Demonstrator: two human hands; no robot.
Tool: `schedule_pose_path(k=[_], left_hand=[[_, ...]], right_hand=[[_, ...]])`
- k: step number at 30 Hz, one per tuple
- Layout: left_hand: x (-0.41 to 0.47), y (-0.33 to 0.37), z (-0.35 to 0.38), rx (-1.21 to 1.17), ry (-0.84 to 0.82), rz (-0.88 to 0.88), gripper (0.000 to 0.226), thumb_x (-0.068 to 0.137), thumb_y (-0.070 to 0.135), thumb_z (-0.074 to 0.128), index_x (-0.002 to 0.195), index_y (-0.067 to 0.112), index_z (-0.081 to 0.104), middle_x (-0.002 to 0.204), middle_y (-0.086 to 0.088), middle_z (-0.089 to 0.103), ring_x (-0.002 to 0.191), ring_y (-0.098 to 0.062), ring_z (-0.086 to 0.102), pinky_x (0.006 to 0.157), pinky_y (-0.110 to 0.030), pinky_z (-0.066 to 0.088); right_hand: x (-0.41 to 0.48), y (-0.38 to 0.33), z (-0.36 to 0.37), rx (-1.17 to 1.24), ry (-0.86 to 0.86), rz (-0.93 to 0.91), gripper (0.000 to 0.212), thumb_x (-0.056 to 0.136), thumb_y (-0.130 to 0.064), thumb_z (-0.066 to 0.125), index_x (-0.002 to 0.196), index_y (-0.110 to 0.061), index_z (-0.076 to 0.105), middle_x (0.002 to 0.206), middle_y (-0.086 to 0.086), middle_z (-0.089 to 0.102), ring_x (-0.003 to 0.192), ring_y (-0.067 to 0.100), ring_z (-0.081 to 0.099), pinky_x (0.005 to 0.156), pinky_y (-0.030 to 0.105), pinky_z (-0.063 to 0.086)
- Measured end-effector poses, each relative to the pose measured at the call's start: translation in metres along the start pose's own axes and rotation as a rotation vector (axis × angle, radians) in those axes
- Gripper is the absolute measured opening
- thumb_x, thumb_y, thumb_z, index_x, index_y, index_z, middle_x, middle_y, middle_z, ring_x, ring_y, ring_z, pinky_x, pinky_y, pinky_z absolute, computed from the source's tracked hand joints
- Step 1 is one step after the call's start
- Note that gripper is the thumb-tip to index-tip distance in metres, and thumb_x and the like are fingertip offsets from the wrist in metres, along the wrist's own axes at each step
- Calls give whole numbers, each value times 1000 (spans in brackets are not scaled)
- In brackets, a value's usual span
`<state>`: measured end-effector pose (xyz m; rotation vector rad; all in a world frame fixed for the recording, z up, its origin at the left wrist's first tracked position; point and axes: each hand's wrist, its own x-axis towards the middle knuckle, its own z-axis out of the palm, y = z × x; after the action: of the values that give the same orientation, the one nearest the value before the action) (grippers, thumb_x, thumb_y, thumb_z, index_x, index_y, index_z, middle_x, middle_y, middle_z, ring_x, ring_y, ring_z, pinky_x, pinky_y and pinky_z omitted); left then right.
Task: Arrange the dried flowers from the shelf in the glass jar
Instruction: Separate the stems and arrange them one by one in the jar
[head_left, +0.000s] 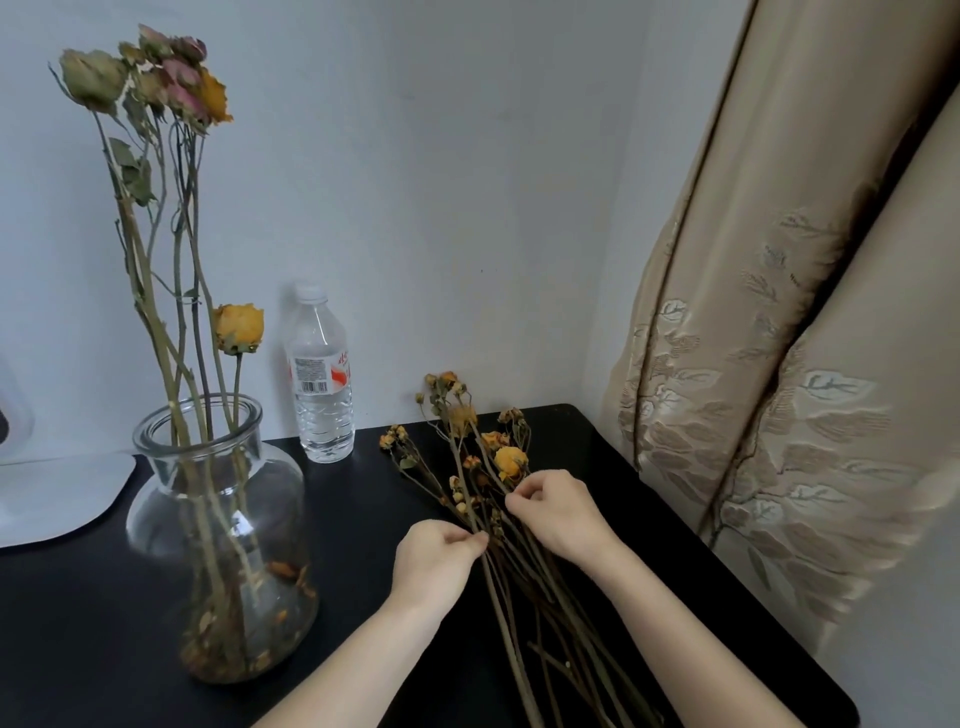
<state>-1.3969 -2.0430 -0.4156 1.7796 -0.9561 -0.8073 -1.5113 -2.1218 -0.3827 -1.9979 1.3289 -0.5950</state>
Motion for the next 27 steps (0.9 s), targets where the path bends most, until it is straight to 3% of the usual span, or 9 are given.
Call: schedule_pose_path(k=[3,7,12,15,18,20,22,24,27], left_hand=[[-1,5,-8,-21,23,30,20,86,26,62,78,10,71,68,2,60,64,-8,53,57,-22,40],[-5,10,-14,-30,22,54,19,87,24,61,80,9,71,77,2,61,71,-4,52,66,-22,39],[-11,20,-20,-54,29,36,18,88,23,60,86,8,71,72,-1,61,87,-21,60,74,-34,45],[-13,22,-23,-95,45,22,17,88,20,60,84,7,70,85,-3,61,100,-20,52,87,-39,47],[-13,21,-25,-89,32,12,17,89,19,59,76,10,68,71,1,58,90,-22,59,82,-33,45],[-12,18,-27,-64,26,18,16,89,19,59,76,12,67,78,6,58,82,-14,55,80,-30,44],[-10,16,-27,-19,30,43,16,88,19,59,80,10,69,81,4,60,80,-11,53,76,-27,39],[-9,14,-28,16,40,57,16,89,20,59,83,10,70,82,3,61,80,-9,53,77,-26,37],[-6,13,-28,30,39,31,17,89,20,59,76,10,66,74,5,57,72,-7,52,77,-30,45]], right_hand=[[-1,-4,-6,118,19,-9,17,88,-24,58,85,-12,69,75,-1,64,73,9,59,64,19,43],[-4,-10,-9,278,27,-32,18,88,-22,58,91,-10,71,89,4,69,89,14,63,79,23,46],[-10,-17,-6,224,44,-135,18,89,-21,55,83,-9,67,74,3,61,72,11,55,71,21,45],[-14,-20,-5,190,66,-155,18,90,-23,54,75,-17,62,66,-3,54,64,7,49,64,17,42],[-18,-23,-6,234,69,-162,17,90,-23,54,76,-17,61,66,-3,54,64,7,50,65,17,43],[-21,-25,-7,317,42,-153,16,90,-21,54,79,-15,64,72,0,61,73,8,57,71,17,45],[-22,-27,-9,377,27,-142,18,91,-21,53,80,-15,65,64,-9,62,67,0,58,67,13,42],[-23,-27,-11,406,-8,-123,21,92,-20,50,76,-14,61,44,-13,49,45,-1,48,59,12,38],[-24,-28,-14,527,-101,-82,22,93,-18,46,73,-11,52,47,-7,35,44,7,30,47,15,34]])
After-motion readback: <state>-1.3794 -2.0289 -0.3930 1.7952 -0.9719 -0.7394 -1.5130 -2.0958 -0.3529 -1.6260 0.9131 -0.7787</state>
